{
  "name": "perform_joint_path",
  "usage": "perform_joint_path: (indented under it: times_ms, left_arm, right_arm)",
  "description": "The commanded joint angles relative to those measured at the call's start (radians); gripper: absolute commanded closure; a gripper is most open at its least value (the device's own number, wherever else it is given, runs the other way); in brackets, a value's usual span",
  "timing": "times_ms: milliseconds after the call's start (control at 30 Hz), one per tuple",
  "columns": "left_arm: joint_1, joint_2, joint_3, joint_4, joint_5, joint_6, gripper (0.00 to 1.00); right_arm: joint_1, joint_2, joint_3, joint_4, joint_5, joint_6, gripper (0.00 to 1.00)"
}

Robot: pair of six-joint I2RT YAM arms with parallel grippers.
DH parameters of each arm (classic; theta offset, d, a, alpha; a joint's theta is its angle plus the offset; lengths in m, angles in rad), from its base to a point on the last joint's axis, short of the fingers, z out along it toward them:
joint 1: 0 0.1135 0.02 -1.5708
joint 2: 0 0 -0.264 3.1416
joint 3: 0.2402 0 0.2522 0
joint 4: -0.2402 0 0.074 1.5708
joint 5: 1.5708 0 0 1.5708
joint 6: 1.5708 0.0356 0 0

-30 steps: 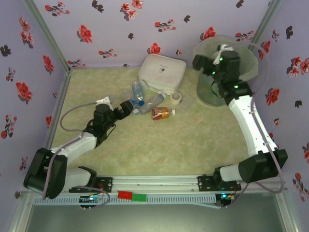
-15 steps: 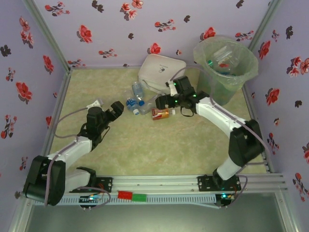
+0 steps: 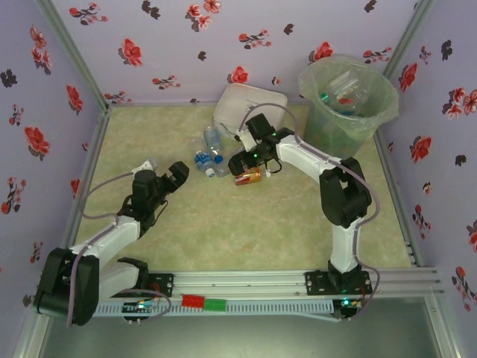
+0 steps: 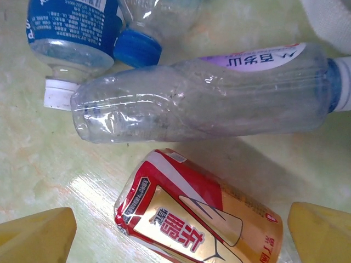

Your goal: Put the plastic bottles in the bin

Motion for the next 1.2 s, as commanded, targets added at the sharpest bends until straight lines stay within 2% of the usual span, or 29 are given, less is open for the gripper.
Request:
perform_joint_path:
  times_ms: [0,400,700,933,1167]
  left_arm:
    - [0.010,-0.009,0.004,-0.009,-0.009,-0.014,0.00]
    - [0.005,0.056,0.036,0.019,0.011,-0.026,0.00]
    - [0.006,0.053,0.027,0.027,0.013,-0.047,0.00]
    - [0.006,0.039,0.028,0.012,0.015,-0.048,0.00]
    - [0.006,0.016,0.027,-0.018,0.014,-0.034,0.00]
  right_arm:
    - [0.004,0.009,-0.028,0.005,-0.028,0.013,0.00]
    - [0.044,-0.064,-0.166,0.003,-0.004,0.048,0.03]
    - [0.116,-0.069,-0.189,-0.030,0.135,0.017,0.02]
    - [0.162,-0.011,-0.135,-0.037,0.352,-0.031,0.09]
    - [0.187,0.007,-0.146,0.027,0.377,-0.042,0.21]
